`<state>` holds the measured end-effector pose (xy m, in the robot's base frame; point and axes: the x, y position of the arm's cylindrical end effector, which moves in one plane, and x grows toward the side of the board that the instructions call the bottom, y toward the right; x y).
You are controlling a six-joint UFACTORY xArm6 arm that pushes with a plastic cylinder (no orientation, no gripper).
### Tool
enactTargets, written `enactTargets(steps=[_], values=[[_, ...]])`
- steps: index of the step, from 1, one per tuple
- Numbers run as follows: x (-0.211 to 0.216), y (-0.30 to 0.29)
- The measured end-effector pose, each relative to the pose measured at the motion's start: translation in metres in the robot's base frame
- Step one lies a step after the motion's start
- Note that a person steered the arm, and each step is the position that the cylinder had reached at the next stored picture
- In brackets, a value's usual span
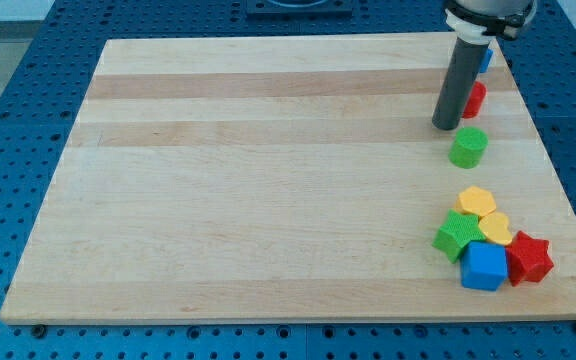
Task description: Slightly move the red circle vertical to the bottom of the blue triangle
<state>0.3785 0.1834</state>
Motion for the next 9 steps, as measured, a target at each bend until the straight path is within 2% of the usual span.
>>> enactTargets(steps=[4, 9], values=[[-0.028, 0.0], [-0.028, 0.023]])
